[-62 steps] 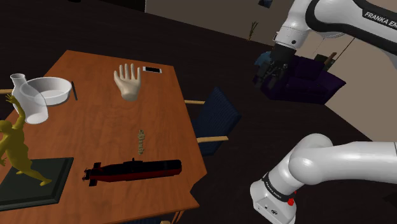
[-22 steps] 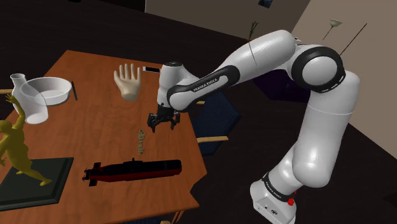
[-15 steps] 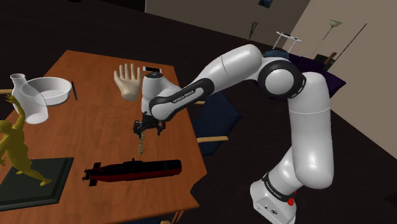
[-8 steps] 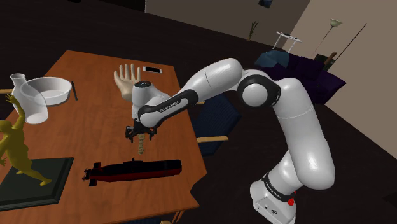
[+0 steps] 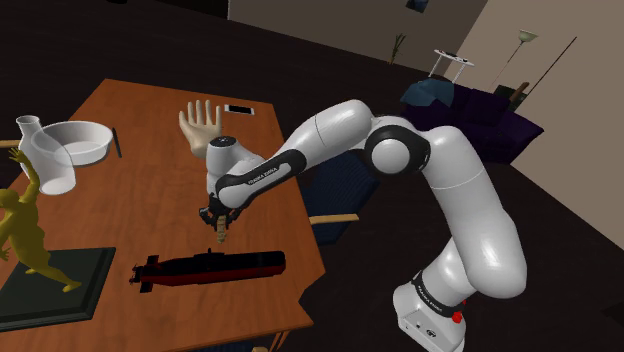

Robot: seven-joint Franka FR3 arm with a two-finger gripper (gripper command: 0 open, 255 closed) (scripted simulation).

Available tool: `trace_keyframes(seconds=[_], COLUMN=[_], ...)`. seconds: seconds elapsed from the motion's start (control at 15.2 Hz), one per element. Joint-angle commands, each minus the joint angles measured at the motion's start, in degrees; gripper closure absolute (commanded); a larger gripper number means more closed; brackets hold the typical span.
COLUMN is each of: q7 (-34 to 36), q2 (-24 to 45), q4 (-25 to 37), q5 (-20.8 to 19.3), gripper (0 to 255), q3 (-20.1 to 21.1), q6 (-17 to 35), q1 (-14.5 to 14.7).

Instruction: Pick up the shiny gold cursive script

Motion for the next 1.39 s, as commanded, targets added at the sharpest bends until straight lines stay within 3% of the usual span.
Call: trace_keyframes(seconds=[0.0,0.46,1.32], q7=[0.00,0.00,-0.31], q2=[0.04,0.05,-7.86], q4=[0.05,-0.04,-3.05], q5=[0.00,-0.01,1.03], gripper=[255,255,255], q3=[0.00,-0.02,1.19], q6=[0.01,0.11,-4.82], q1=[0.01,-0.01,-0.96])
